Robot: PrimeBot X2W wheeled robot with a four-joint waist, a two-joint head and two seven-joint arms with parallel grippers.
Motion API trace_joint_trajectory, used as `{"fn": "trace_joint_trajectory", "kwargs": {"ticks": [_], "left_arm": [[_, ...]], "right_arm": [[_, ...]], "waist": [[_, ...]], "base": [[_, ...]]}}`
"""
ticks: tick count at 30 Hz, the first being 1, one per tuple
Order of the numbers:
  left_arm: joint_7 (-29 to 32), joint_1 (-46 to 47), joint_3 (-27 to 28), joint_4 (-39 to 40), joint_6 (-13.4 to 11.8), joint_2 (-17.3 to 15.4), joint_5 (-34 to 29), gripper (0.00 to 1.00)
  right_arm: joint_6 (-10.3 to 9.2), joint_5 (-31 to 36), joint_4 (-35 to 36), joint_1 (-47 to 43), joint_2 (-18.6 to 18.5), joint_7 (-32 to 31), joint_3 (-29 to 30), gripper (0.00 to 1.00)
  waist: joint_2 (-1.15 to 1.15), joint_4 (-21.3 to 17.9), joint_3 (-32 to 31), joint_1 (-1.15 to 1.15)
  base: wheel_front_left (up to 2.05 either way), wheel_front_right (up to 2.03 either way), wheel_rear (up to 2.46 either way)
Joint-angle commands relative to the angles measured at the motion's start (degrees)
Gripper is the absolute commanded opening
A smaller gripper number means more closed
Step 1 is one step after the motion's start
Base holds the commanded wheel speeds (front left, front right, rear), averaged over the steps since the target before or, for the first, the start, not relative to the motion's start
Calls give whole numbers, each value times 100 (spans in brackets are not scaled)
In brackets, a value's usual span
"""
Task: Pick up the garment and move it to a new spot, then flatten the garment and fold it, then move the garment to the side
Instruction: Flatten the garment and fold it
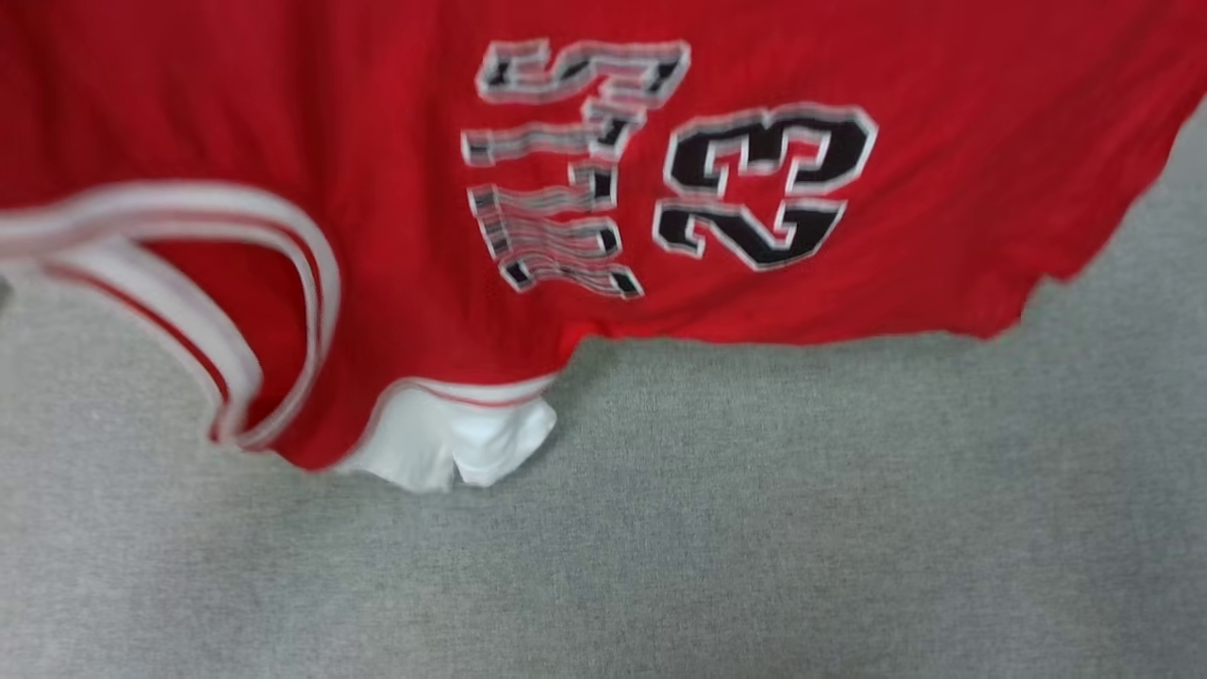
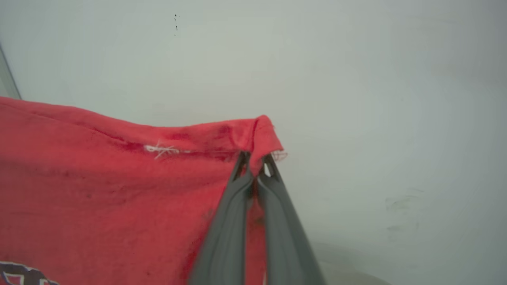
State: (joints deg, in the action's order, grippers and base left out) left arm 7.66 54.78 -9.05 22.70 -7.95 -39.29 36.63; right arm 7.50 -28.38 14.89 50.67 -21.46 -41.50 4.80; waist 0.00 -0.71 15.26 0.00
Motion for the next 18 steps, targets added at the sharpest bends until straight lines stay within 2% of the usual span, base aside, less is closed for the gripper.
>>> {"fn": "trace_joint_trajectory", "kwargs": {"ticks": [1,5,10,18], "left_arm": [[18,228,-32,-134,62,-25,-7,0],[98,1271,-235,-840,353,-20,-119,0],[176,2681,-445,-1786,553,112,-370,0],[-335,4778,-598,-3675,819,400,-782,0]], "right_arm": [[-2,71,-71,174,-15,75,-31,0],[-2,274,-485,870,15,369,-109,0],[-2,555,-1167,1922,-17,763,-257,0],[-3,1211,-2736,3634,262,1883,-295,0]], "waist": [[0,-15,305,0],[0,-42,778,0],[0,-50,1408,0],[0,-58,2196,0]], "base": [[0,0,0],[0,0,0],[0,0,0],[0,0,0]]}}
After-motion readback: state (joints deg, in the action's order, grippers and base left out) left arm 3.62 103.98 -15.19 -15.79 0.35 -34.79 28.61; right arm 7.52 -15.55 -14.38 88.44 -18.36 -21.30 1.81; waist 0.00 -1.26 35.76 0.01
